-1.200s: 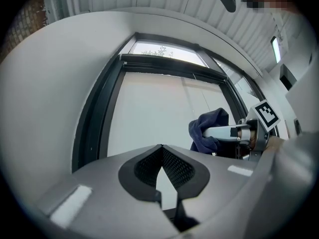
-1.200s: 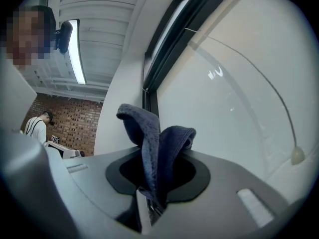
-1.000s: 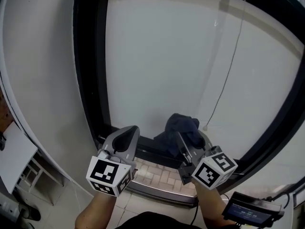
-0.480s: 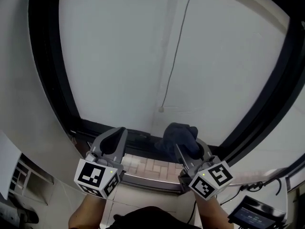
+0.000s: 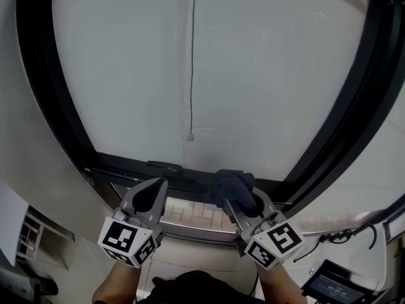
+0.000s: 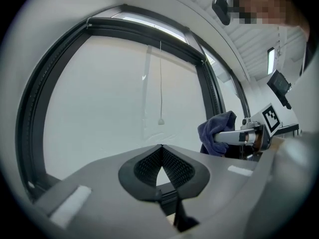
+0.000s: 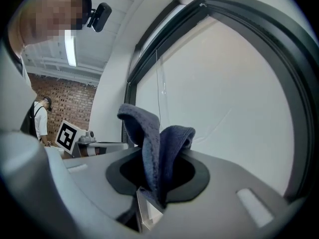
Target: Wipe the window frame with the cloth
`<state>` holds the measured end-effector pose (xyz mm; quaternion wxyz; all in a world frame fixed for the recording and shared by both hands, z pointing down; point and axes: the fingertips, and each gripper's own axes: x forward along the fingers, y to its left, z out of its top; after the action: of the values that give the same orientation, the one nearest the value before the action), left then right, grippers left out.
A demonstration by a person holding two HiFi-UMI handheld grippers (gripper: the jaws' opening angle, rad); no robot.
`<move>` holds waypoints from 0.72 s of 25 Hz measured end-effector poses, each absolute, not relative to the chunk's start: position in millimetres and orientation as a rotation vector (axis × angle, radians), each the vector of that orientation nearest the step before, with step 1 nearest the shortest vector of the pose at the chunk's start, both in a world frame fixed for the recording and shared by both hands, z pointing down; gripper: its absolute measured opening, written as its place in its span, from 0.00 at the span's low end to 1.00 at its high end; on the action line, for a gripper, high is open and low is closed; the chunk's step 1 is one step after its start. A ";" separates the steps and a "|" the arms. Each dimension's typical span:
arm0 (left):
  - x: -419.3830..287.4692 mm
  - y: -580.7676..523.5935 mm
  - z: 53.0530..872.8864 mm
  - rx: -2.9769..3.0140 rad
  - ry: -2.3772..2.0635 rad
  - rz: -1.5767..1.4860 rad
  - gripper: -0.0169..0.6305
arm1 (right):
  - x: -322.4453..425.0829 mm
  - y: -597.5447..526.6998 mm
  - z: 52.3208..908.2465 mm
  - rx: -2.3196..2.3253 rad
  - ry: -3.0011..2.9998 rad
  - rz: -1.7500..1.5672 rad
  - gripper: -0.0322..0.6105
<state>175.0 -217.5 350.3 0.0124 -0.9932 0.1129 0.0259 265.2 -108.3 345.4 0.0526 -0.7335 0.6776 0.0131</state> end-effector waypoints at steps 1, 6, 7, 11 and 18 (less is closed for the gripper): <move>177.6 -213.0 351.0 -3.094 0.344 0.073 0.01 | 266.3 -105.6 347.0 -2.226 2.062 0.035 0.20; 184.0 -198.7 353.8 -3.094 0.323 0.044 0.02 | 269.8 -95.9 349.9 -2.216 2.075 0.044 0.20; 184.7 -196.3 355.3 -3.095 0.319 0.039 0.02 | 270.7 -93.4 349.9 -2.218 2.077 0.048 0.20; 186.1 -189.4 355.1 -3.099 0.304 0.035 0.02 | 273.1 -86.6 349.2 -2.232 2.080 0.072 0.20; 176.5 -195.7 356.8 -3.105 0.189 0.036 0.02 | 261.7 -96.6 354.4 -2.282 2.031 0.067 0.20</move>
<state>176.5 -195.7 356.8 0.0154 -0.9980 0.0608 0.0115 261.7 -96.6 354.4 0.0430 -0.7461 0.6641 0.0219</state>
